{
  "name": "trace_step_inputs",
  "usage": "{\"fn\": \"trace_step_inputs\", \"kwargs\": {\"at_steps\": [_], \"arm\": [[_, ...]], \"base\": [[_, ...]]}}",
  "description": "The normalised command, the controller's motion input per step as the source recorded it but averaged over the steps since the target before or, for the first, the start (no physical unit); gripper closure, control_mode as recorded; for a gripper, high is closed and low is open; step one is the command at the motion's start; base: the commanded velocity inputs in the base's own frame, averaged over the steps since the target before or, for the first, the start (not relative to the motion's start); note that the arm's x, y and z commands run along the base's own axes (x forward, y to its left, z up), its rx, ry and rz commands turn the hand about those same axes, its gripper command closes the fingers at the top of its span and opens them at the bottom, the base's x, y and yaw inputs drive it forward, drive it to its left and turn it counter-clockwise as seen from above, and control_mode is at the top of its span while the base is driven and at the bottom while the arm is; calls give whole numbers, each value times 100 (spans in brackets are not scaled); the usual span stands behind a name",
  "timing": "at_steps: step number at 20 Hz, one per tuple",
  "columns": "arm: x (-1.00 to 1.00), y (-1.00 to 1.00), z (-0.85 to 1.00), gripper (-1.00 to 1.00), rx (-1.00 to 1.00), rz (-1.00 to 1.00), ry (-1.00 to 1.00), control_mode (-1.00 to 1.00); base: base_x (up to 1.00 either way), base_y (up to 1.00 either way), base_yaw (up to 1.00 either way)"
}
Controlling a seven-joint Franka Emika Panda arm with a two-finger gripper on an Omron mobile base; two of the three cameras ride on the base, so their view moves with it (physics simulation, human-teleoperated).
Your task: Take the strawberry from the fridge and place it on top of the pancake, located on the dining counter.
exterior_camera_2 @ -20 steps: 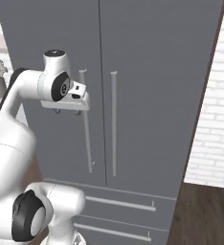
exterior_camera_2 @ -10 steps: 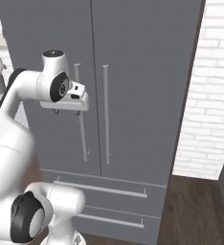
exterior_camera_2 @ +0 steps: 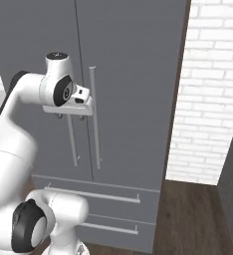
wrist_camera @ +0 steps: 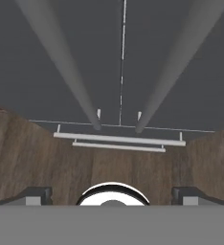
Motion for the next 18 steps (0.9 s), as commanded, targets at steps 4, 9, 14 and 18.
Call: {"fn": "trace_step_inputs", "kwargs": {"at_steps": [4,9,14,18], "arm": [[0,0,0,-100,0,0,0,100],[0,0,0,-100,0,0,0,100],[0,0,0,-100,0,0,0,100],[0,0,0,-100,0,0,0,100]], "base": [[-22,3,0],[-35,7,0],[-29,4,0],[-37,0,0]]}}
